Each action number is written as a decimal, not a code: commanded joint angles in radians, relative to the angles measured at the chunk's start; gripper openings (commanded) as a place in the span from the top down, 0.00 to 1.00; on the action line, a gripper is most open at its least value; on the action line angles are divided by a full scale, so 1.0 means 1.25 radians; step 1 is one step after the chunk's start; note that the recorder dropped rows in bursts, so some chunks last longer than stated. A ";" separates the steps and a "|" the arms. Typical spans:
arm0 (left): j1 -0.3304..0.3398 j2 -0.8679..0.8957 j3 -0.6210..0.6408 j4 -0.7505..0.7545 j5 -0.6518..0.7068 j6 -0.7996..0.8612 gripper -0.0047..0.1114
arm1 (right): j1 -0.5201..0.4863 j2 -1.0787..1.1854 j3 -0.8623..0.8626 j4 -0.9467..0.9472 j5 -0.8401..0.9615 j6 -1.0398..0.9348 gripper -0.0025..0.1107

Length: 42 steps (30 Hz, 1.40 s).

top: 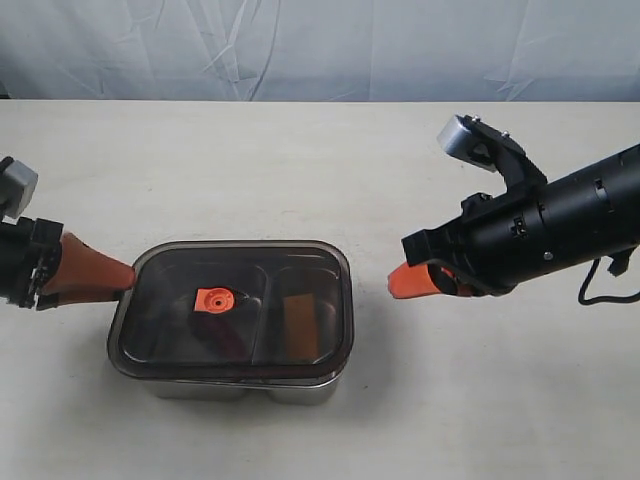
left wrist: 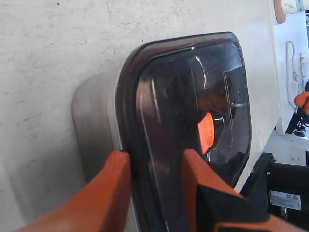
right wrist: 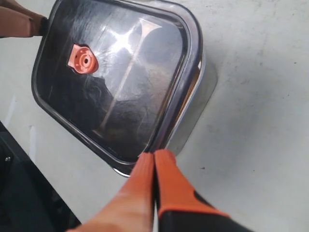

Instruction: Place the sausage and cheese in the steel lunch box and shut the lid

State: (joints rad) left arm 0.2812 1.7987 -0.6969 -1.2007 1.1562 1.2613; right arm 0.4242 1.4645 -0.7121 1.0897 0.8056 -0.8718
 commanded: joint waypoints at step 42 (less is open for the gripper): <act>-0.212 -0.153 0.003 0.134 -0.017 -0.203 0.96 | 0.243 0.109 -0.025 0.026 -0.140 -0.042 0.99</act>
State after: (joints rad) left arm 0.0211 1.6136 -0.6990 -1.1013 1.1673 1.0456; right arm 0.7254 1.6002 -0.7380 1.1069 0.6342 -0.9197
